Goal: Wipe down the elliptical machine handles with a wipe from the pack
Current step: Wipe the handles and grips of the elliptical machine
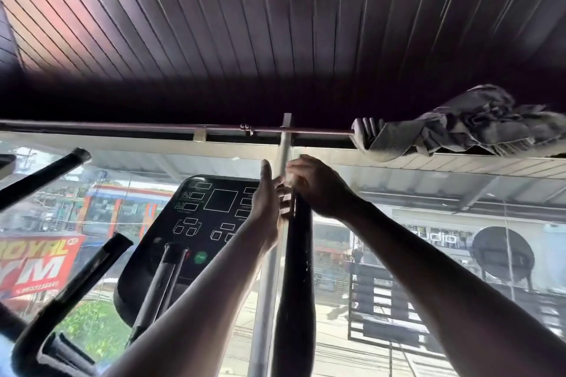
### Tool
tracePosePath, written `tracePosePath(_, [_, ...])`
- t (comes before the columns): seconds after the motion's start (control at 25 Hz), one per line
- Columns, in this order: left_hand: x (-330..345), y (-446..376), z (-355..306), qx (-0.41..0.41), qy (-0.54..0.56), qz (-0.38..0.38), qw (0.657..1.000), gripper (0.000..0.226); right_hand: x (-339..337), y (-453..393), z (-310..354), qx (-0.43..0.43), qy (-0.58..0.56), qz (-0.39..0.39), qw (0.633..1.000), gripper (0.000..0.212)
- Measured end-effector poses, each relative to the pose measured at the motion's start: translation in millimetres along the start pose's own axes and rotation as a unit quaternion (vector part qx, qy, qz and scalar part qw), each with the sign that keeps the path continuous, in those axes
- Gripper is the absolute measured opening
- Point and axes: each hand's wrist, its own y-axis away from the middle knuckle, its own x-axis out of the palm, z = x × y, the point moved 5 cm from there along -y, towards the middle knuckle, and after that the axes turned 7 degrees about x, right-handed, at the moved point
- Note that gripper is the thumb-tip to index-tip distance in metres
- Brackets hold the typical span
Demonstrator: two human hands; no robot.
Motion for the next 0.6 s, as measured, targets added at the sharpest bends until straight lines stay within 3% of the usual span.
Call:
tracePosePath(0.08, [-0.9,-3.2,-0.8,-0.001,0.002,0.030,1.000,0.073,3.3,22.4,8.8,-0.067,0.016,0.037,0.997,0.028])
tracePosePath(0.16, [1.2,-7.6,0.0,-0.006,-0.005,0.046,0.999,0.078,0.9,10.4,-0.3,-0.020,0.034,0.049,0.998,0.033])
tracePosePath(0.24, [4.6,-8.6,0.8,-0.011,-0.002,0.044,0.999,0.080,6.3,-10.0,-4.5,0.058,0.080,0.107,0.989,0.038])
tracePosePath(0.36, [0.9,-10.4,-0.9,-0.015,0.011,0.033,0.999,0.077,23.1,-2.8,7.9,0.030,0.164,0.152,0.974,0.039])
tracePosePath(0.48, [-5.0,-10.0,-4.2,-0.007,0.004,0.044,0.999,0.079,31.4,12.9,7.4,0.097,0.089,0.101,0.986,0.050])
tracePosePath(0.6, [-4.2,-8.2,-8.8,-0.002,-0.012,0.053,0.999,0.080,37.2,-7.1,2.2,0.237,-0.036,0.090,0.967,0.068])
